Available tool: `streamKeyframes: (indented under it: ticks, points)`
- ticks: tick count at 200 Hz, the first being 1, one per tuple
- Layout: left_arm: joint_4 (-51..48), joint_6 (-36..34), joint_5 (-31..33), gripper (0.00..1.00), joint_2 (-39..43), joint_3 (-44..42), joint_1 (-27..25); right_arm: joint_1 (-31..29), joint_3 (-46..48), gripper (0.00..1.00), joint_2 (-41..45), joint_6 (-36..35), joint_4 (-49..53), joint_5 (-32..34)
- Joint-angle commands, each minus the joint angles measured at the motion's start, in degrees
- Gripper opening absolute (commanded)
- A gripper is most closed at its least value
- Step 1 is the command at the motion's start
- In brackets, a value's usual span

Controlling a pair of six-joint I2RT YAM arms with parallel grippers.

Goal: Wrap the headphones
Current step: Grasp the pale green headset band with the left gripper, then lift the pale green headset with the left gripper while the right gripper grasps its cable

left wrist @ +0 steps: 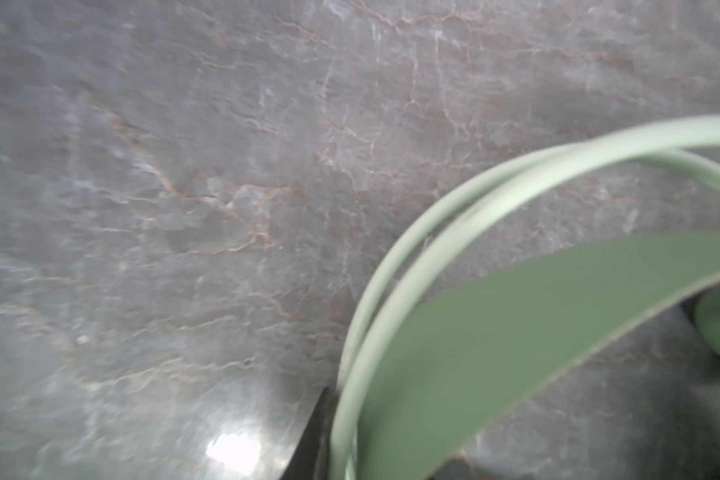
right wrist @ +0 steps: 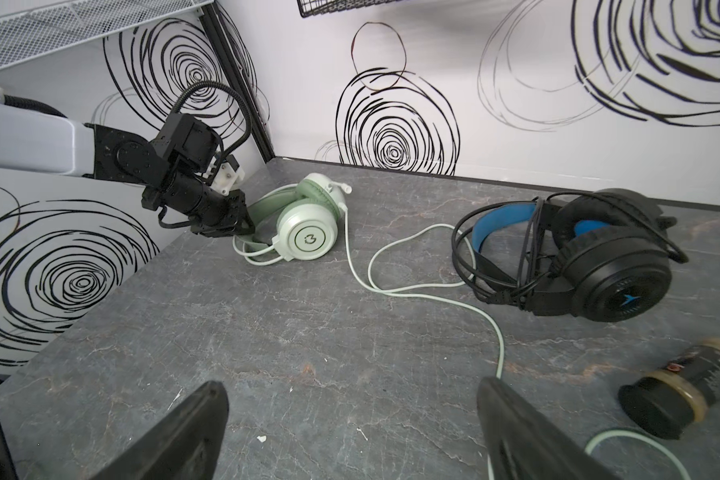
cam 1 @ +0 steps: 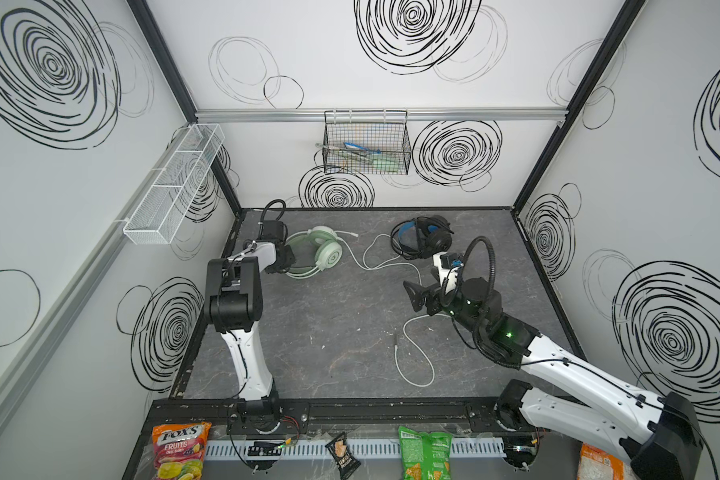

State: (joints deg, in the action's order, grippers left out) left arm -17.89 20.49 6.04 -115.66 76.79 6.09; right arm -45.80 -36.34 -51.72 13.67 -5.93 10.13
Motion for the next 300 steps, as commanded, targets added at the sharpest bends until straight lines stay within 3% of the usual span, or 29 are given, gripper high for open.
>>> streamKeyframes:
  ticks: [1, 4, 63, 121, 141, 163, 200, 221, 300]
  points:
    - [1.5, -1.9, 2.8, 0.03, 6.0, -0.5, 0.4, 0.6, 0.5, 0.97, 2.3, -0.8, 3.1, 2.2]
    - [1.5, -2.2, 3.1, 0.00, 6.6, -0.5, 0.4, 0.7, 0.5, 0.97, 2.5, -0.8, 3.3, 2.4]
    - [6.4, -0.6, 1.1, 0.00, 26.4, -9.1, 1.4, 0.7, 1.1, 0.97, 5.3, -1.9, 5.1, 1.2]
    - [5.4, -8.3, 11.7, 0.00, 51.6, -14.3, -8.7, 0.9, 2.5, 0.97, 8.6, -5.5, 0.9, -5.9]
    - [3.3, -11.6, 12.2, 0.00, 57.2, -14.3, -11.2, 0.9, 2.7, 0.97, 9.6, -6.0, -1.1, -9.7]
    - [2.9, -13.3, 7.2, 0.00, 62.6, -14.8, -12.6, 0.8, 3.8, 0.97, 10.7, -7.0, -3.5, -15.3]
    - [-0.3, -14.6, -3.2, 0.00, 65.4, -10.5, -16.2, -0.1, 4.7, 0.97, 11.5, -8.9, -5.4, -22.6]
    - [-2.2, -14.9, -3.8, 0.00, 65.6, -7.5, -19.0, -1.4, 6.2, 0.97, 13.3, -8.8, -8.7, -26.9]
    - [-2.9, -12.7, -17.3, 0.00, 63.5, -0.3, -22.1, -7.4, 8.9, 0.97, 12.7, -10.2, -13.0, -30.0]
